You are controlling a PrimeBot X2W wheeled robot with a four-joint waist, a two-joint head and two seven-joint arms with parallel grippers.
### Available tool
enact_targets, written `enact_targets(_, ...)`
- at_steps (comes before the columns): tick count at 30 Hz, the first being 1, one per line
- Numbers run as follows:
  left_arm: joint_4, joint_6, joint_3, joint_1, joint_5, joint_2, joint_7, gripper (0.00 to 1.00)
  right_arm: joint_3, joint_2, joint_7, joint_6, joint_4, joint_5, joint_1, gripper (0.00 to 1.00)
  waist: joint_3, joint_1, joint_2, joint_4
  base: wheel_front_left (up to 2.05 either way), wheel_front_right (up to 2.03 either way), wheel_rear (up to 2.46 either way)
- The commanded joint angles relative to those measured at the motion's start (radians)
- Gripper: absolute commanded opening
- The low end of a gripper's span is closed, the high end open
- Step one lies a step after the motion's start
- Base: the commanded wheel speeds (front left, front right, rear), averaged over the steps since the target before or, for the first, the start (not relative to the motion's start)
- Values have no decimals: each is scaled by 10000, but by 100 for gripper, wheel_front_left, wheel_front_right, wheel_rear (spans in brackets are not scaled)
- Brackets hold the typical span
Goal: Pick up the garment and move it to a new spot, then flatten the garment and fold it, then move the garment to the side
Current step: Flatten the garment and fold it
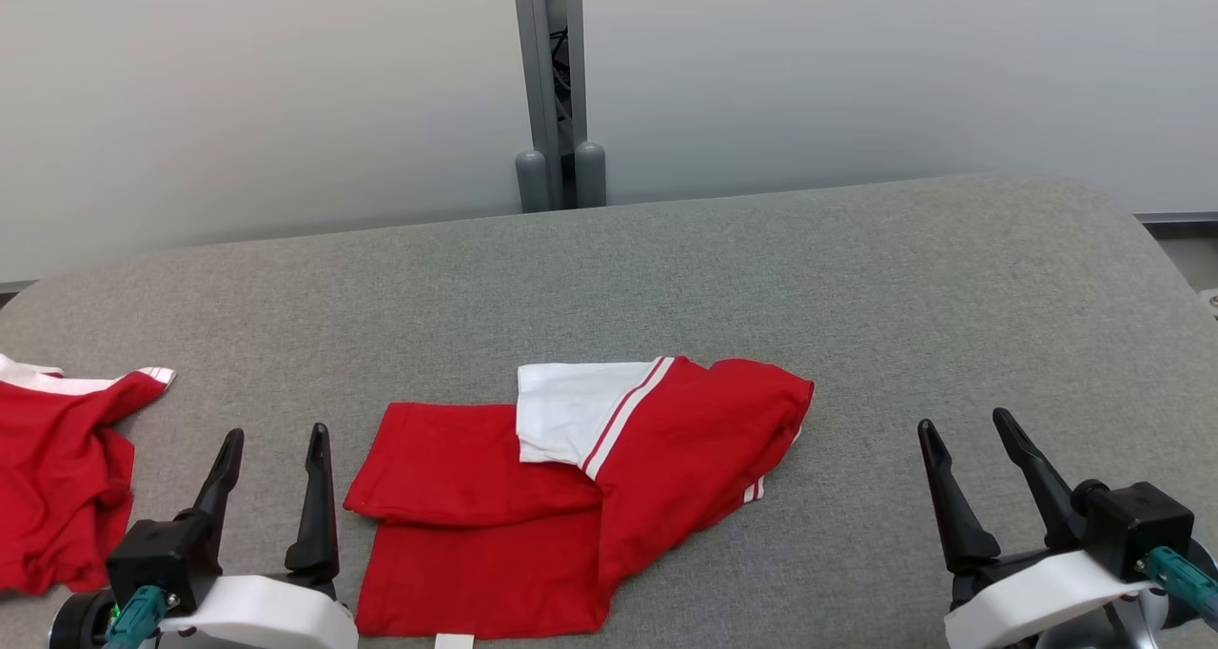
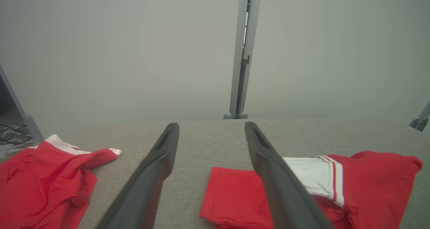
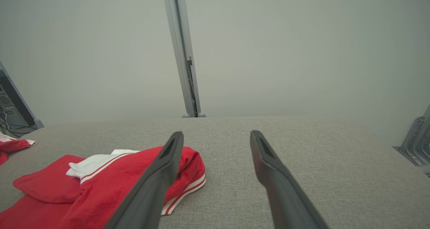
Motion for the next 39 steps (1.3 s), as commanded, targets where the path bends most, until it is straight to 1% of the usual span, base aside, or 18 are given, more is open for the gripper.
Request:
enact_targets(1, 33, 54, 10, -129, 5, 15, 4, 100, 41, -18, -22, 5, 8, 18, -61, 100, -8, 0, 0, -4, 0, 0, 0)
enact_targets(13, 259, 78, -98, -247, -69, 10, 129, 100, 57, -14, -25, 3, 102, 33, -129, 100, -36, 0, 0, 114, 0, 0, 0)
enact_targets(19, 285, 9, -189, -355, -38, 25, 158, 100, 216, -88, 82, 5, 65, -36, -250, 100, 5, 0, 0, 404, 0, 0, 0)
enact_targets(22, 234, -8, -230, -495, -17, -15, 109, 100, 795, -258, 454, 5, 210, -3, -541, 100, 121, 0, 0, 673, 0, 0, 0)
enact_targets(28, 307, -102, -347, -877, -29, -199, -59, 100, 2345, -742, 2069, 5, 1089, 77, -1694, 100, 719, 0, 0, 1454, 0, 0, 0)
enact_targets(34, 603, -364, -601, -1360, -39, -508, -363, 100, 3973, -1237, 2493, 3, 1832, 209, -3120, 100, 1402, 0, 0, 2316, 0, 0, 0)
enact_targets(37, 834, -480, -681, -1588, -61, -634, -515, 100, 4747, -1413, 2586, 3, 2298, 307, -3870, 100, 1632, 0, 0, 2616, 0, 0, 0)
enact_targets(39, 998, -583, -787, -1764, -62, -749, -584, 100, 5089, -1541, 2675, 2, 2711, 276, -4323, 100, 1742, 0, 0, 2808, 0, 0, 0)
